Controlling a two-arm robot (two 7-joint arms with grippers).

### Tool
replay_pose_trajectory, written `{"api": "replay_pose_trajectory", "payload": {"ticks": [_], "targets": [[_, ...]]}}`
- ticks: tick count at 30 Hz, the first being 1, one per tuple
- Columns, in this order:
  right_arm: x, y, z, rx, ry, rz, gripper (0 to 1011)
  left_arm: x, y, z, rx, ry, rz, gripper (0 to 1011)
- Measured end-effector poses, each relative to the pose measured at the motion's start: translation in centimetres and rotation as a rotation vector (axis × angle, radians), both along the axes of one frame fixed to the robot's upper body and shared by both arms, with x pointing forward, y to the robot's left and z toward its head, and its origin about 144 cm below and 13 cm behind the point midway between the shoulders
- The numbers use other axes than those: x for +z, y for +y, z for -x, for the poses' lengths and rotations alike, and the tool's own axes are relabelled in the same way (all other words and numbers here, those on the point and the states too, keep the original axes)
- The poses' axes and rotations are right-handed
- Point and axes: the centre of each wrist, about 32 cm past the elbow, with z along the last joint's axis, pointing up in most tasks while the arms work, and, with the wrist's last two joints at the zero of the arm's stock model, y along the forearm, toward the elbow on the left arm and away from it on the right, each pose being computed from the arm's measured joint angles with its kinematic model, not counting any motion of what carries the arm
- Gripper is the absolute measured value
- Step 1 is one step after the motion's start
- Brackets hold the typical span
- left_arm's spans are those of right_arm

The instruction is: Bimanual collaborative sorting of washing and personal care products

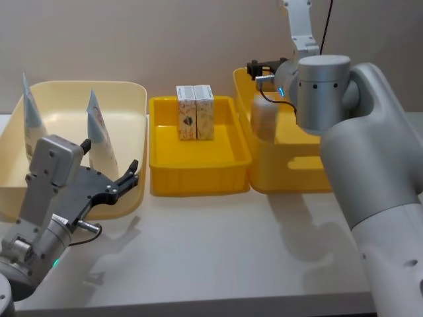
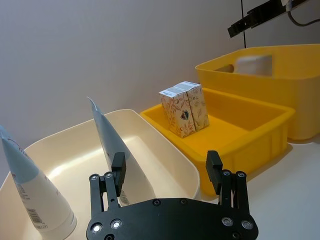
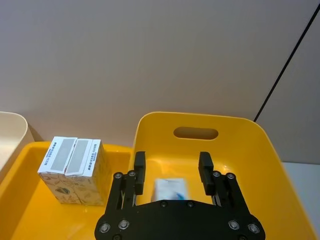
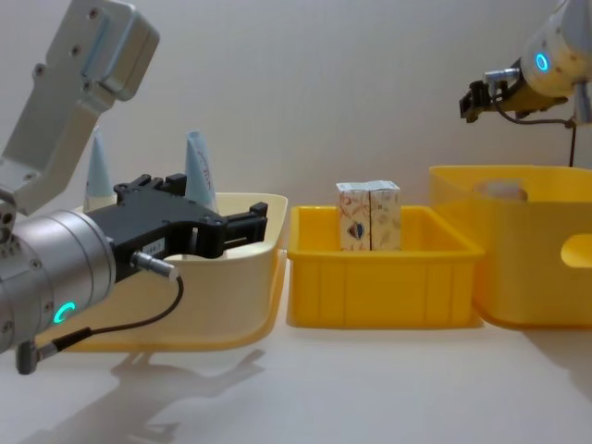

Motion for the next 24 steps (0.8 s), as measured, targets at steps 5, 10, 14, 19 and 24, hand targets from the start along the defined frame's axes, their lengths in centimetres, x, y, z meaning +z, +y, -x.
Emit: {"api": "replay_pose_trajectory", "payload": {"ticks": [5,10,14,19,24], "targets": [[-0.01,0.05,-0.09,0.001,0.008,0.002,797,0.0,0.0,0.0,0.0,0.0,0.0,1000],[-0.04,0.07,-0.15,0.001,0.014,0.003,919,0.0,0.0,0.0,0.0,0.0,0.0,1000],[-0.03,0.1,-0.18,0.002,0.017,0.004,1001,0.0,0.0,0.0,0.0,0.0,0.0,1000],[-0.05,0.12,-0.21,0.002,0.02,0.005,1001,0.0,0.0,0.0,0.0,0.0,0.0,1000],[-0.07,0.15,-0.23,0.002,0.023,0.005,1001,0.01,0.0,-0.01,0.0,0.0,0.001,1000]]}}
